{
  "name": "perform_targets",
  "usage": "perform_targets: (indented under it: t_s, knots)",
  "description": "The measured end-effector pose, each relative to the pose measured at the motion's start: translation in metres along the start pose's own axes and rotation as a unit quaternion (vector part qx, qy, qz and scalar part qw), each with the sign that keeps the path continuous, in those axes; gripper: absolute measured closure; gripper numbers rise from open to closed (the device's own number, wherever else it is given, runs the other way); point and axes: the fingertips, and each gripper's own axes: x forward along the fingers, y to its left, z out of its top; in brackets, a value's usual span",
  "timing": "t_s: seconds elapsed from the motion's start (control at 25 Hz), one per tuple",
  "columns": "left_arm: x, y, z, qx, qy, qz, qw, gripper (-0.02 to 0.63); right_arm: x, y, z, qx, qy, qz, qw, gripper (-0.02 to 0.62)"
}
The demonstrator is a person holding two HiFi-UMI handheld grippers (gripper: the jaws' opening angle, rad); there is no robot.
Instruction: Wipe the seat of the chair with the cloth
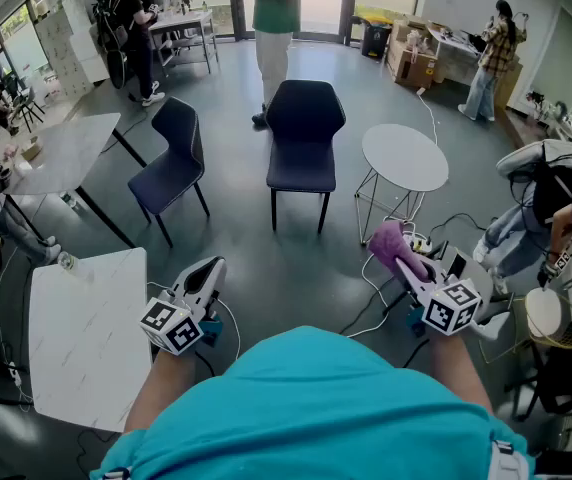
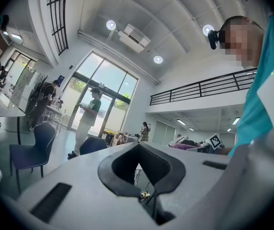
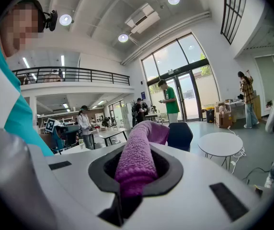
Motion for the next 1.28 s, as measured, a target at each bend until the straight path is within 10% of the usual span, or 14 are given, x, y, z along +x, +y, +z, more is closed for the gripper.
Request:
perform_targets:
  t_s: [1.28]
  knots:
    - [0.146,-0.115,-0.038,-0.006,0.035,-0.025,0.9991,0.612,-0.092,-0.151,-0.003,0.063,-0.028,0.012,0.998,0.545]
